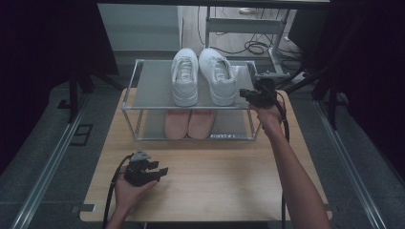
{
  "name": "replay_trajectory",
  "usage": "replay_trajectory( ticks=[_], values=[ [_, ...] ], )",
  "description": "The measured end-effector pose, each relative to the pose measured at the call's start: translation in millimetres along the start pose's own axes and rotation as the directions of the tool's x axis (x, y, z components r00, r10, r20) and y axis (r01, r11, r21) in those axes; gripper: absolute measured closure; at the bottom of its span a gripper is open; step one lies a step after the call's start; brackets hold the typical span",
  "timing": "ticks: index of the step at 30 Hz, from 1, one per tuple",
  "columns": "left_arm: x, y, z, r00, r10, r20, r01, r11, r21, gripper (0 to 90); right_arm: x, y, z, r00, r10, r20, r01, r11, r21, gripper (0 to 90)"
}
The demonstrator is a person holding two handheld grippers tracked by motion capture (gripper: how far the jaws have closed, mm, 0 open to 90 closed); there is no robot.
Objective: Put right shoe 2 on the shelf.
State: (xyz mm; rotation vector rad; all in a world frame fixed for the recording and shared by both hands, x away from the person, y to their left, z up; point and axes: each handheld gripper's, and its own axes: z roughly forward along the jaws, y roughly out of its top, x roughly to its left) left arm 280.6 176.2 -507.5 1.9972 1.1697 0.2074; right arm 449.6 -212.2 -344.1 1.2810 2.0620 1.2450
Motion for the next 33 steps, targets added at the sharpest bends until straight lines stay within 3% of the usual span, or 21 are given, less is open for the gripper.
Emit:
replay_trajectory(
  ticks=[3, 5, 10, 15, 24, 33],
  values=[
    [0.5, 0.1, -1.6, 1.0, 0.006, 0.003, -0.006, 1.0, -0.006, 47.8, 6.5, 0.3, 4.9, 0.9999, -0.01, -0.004, 0.01, 1.0, 0.005, 89.8],
    [0.5, 0.2, -2.4, 1.0, 0.005, 0.003, -0.005, 0.9999, -0.009, 47.8, 10.2, 1.3, 7.1, 0.9995, -0.023, 0.021, 0.023, 1.0, 0.005, 89.8],
    [1.1, 0.0, -1.8, 1.0, -0.002, 0.001, 0.002, 1.0, -0.005, 47.8, 11.5, 2.3, 7.1, 0.9998, -0.014, 0.014, 0.014, 1.0, 0.0, 89.9],
    [0.0, 0.0, -0.5, 1.0, -0.002, 0.001, 0.002, 1.0, -0.002, 47.8, 16.0, 3.0, 8.5, 0.9997, -0.012, -0.02, 0.012, 1.0, -0.011, 89.9],
    [-0.7, -0.3, 2.7, 0.9999, 0.013, 0.002, -0.013, 0.9999, 0.011, 47.8, 18.4, 3.1, 8.3, 0.9997, 0.002, -0.025, -0.002, 1.0, -0.021, 89.9],
    [-1.0, -0.4, 3.6, 0.9999, 0.014, 0.004, -0.014, 0.9998, 0.013, 47.8, 31.2, 3.7, 10.8, 0.9967, -0.014, -0.08, 0.012, 1.0, -0.022, 89.9]
  ],
)
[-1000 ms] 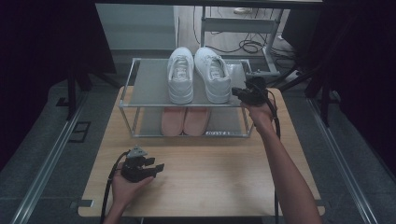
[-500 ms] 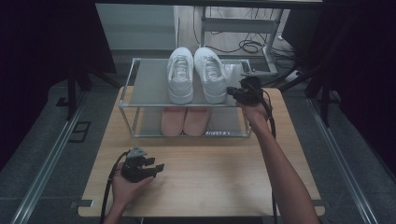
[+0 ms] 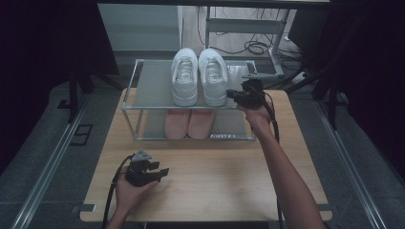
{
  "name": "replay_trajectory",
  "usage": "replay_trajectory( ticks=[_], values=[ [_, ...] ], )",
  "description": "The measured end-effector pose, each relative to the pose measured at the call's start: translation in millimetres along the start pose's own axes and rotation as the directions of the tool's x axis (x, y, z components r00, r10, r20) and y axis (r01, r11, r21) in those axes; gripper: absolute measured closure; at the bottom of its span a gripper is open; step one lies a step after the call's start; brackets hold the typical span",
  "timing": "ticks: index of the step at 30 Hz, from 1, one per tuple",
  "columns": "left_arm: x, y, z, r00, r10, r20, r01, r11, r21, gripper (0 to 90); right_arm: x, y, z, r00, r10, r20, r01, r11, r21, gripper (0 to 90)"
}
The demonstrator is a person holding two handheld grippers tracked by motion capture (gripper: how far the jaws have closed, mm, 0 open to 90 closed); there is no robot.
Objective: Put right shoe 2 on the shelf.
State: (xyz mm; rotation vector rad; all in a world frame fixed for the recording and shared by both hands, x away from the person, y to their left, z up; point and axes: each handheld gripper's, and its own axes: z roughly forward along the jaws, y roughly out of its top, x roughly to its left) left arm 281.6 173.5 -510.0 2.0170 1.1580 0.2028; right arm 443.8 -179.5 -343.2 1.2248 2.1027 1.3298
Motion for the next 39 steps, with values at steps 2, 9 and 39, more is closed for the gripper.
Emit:
replay_trajectory(
  ticks=[2, 9, 39],
  values=[
    [-0.1, -0.1, 0.2, 1.0, -0.001, 0.001, 0.001, 1.0, 0.0, 47.8, 3.8, 0.5, 1.3, 0.9999, -0.007, -0.009, 0.007, 1.0, 0.0, 89.9],
    [-0.1, -0.2, 1.0, 1.0, 0.0, 0.0, 0.0, 1.0, 0.002, 47.8, 11.9, 0.4, 5.6, 0.9994, -0.003, -0.035, 0.003, 1.0, -0.004, 89.9],
    [1.5, -1.3, -1.3, 0.9999, -0.013, 0.0, 0.013, 0.9999, -0.009, 47.8, 5.7, -21.3, -18.8, 0.9981, -0.005, -0.061, 0.002, 0.999, -0.046, 89.8]
  ],
)
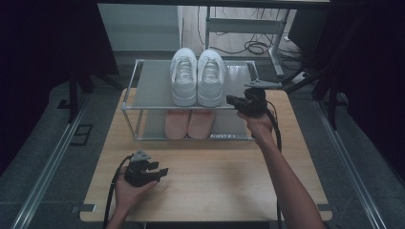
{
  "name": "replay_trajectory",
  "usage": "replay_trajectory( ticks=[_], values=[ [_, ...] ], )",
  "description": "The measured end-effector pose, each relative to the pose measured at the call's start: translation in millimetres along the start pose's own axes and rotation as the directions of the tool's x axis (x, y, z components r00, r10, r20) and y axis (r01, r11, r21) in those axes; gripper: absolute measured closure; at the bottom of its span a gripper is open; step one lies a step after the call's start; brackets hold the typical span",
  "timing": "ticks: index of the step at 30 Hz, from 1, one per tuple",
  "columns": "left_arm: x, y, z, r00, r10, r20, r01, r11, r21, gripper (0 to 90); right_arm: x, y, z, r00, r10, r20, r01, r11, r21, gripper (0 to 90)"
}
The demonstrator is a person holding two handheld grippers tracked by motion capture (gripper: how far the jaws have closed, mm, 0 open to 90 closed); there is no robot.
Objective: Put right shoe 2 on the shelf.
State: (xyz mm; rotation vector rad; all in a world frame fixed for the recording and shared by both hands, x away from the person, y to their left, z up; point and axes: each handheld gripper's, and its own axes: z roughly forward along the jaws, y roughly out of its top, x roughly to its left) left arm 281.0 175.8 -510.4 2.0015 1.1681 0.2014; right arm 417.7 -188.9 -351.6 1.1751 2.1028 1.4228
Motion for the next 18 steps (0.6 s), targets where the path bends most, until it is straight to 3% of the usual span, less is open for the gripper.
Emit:
replay_trajectory(
  ticks=[9, 18],
  values=[
    [-1.4, -0.3, 2.5, 1.0, 0.002, 0.0, -0.002, 1.0, 0.008, 47.8, -7.3, -27.0, -29.9, 0.9995, -0.016, -0.029, 0.016, 1.0, -0.014, 89.8],
    [-1.3, -0.3, 1.8, 1.0, -0.004, -0.002, 0.004, 1.0, 0.003, 47.7, -13.9, -77.1, -55.2, 0.9982, -0.038, -0.046, 0.039, 0.999, 0.013, 88.9]
  ],
)
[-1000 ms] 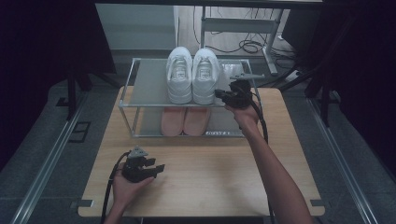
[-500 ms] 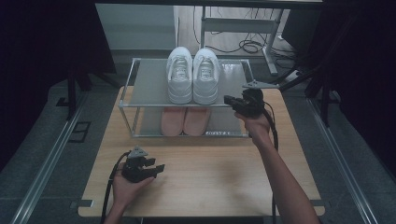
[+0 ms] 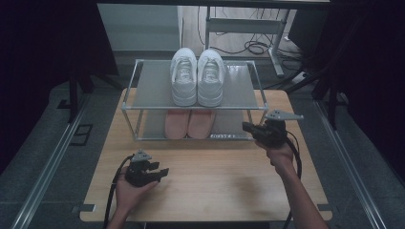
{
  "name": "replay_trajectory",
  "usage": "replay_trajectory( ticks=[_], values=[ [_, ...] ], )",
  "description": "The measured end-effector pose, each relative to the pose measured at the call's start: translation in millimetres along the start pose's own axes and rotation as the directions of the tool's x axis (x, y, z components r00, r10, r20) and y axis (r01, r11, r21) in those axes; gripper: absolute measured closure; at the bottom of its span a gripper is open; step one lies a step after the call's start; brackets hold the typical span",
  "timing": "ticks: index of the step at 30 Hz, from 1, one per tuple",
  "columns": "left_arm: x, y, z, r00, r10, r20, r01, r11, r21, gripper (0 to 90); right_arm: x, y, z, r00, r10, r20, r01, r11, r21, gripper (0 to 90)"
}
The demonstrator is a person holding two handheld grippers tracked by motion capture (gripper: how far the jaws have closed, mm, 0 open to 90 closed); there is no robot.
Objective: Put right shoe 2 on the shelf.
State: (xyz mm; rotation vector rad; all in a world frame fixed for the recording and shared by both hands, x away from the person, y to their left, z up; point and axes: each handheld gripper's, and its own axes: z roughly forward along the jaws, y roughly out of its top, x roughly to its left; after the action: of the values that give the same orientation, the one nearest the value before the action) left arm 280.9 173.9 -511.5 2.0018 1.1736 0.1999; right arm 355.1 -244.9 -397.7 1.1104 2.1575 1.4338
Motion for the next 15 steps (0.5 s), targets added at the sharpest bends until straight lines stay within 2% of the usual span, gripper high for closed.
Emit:
replay_trajectory(
  ticks=[3, 10, 15],
  values=[
    [0.3, -0.1, 1.2, 0.9999, 0.011, 0.003, -0.011, 0.9999, 0.007, 47.7, -1.7, -19.0, -5.4, 1.0, 0.001, 0.0, -0.001, 1.0, 0.01, 88.9],
    [-0.9, -0.4, 1.5, 1.0, -0.002, -0.001, 0.002, 1.0, 0.009, 47.7, -7.8, -63.6, -15.6, 1.0, 0.008, 0.001, -0.008, 0.999, 0.038, 88.8],
    [-0.8, -0.6, 2.4, 1.0, 0.003, 0.0, -0.003, 0.9999, 0.011, 47.7, -12.2, -84.6, -17.2, 0.9997, 0.022, 0.004, -0.022, 0.998, 0.062, 87.3]
  ],
)
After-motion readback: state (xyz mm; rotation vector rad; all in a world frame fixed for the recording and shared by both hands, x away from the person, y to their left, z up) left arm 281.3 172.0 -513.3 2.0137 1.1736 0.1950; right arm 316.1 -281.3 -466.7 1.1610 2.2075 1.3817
